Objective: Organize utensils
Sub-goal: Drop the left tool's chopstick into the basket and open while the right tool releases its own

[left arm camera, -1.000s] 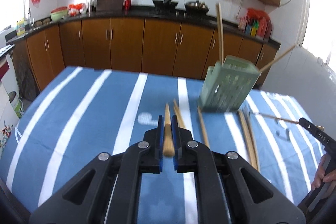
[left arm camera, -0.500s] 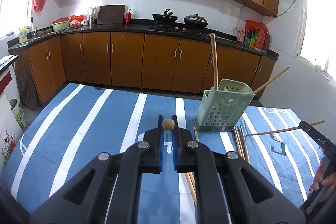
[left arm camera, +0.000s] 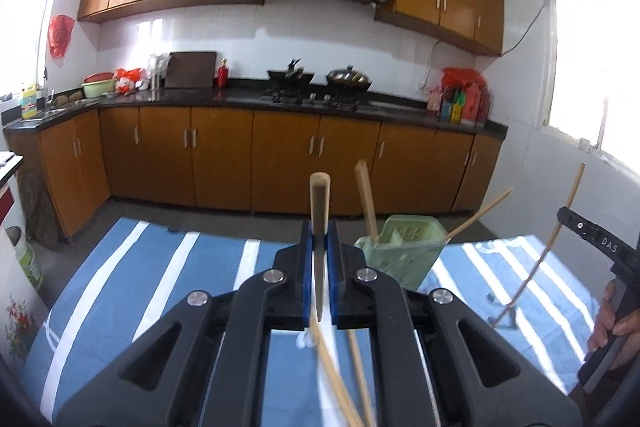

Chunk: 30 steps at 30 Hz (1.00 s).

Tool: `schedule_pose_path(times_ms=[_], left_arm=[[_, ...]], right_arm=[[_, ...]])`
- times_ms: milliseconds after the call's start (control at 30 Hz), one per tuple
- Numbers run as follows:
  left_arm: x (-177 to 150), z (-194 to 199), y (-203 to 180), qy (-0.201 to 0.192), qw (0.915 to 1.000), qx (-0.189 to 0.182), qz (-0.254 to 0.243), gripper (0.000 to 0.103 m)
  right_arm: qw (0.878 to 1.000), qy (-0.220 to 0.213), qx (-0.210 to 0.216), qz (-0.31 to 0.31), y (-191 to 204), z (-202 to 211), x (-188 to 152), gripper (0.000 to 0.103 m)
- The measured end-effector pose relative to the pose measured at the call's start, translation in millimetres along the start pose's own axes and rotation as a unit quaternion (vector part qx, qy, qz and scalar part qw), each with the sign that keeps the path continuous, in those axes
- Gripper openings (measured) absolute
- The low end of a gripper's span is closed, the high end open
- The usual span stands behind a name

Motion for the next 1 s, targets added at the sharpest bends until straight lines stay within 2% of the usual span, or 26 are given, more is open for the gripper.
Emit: schedule_pose_path(times_ms=[167,267,333,500,767,1000], left_arm=[[36.3,15.7,-31.4,-0.033,0.9988,-0.035,-0.012,0.008],[57.7,21.7,-48.7,-0.055,0.9969,-0.053,-0.015,0.008],[72.1,20.5,-57.5,-0.07,0.9959,-0.054,-0.017,0.008],[93.3,-2.5,-69.7,-0.078,0.9958,-0.048,-0.011,0.008],[85.4,-49.3,-74.0,-0.048,0.9977,-0.046,-0.01,0.008],[72.3,-75.8,-72.7,-0.027,0.9986,-0.042,-0.018,0.008]], right_arm=[[0.998,-0.052,0.025,0.0,22.3,10.5,35.3,0.007],[0.996,-0.082,0.024,0.002,31.3,10.3,53.8,0.007],[0.995,-0.101,0.021,-0.001,34.8,4.3,67.1,0.007],[0.992,-0.129,-0.003,-0.002,35.4,-18.3,85.4,0.007],[0.992,-0.126,-0.024,0.018,40.7,-59.5,81.8,0.007],[0.996,-0.082,-0.034,0.019,34.9,-88.4,61.3,0.008]])
Point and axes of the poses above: each gripper's, at about its wrist camera, not at the fingertips, and z roughly against the way its jaws point, y to its left, x to its top, the point moved 10 cm from there along -z, roughly the way its jaws point, and after that the axes turned 13 degrees about y, right-handed, at the moved point
